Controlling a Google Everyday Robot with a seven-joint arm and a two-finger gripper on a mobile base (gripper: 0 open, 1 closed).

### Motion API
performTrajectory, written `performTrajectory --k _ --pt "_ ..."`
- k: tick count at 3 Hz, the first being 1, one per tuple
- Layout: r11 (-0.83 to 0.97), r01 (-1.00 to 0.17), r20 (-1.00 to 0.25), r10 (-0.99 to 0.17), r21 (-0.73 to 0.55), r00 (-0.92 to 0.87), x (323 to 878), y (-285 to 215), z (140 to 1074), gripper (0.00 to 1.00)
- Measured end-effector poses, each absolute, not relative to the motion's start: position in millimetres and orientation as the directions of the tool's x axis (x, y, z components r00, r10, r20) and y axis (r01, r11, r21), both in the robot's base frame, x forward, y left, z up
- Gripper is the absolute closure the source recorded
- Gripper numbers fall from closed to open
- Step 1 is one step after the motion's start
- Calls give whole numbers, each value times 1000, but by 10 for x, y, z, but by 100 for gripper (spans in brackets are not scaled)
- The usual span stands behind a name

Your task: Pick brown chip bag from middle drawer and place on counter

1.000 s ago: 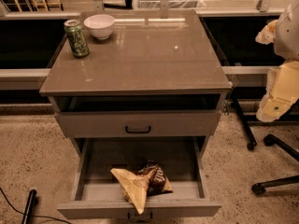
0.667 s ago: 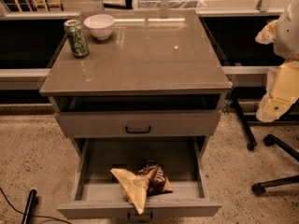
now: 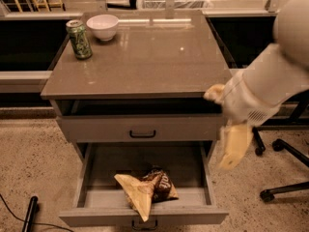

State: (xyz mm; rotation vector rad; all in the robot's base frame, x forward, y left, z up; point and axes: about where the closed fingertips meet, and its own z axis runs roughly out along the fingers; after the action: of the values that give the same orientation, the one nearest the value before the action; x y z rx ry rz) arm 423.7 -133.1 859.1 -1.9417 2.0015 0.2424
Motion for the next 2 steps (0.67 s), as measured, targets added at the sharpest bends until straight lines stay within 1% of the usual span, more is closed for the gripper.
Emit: performTrajectory --k 1,2 --pt "-73 -997 -414 -908 -8 70 4058 -1152 7870 0" --pt "-94 -996 -420 -903 -3 87 4067 -1147 7810 0"
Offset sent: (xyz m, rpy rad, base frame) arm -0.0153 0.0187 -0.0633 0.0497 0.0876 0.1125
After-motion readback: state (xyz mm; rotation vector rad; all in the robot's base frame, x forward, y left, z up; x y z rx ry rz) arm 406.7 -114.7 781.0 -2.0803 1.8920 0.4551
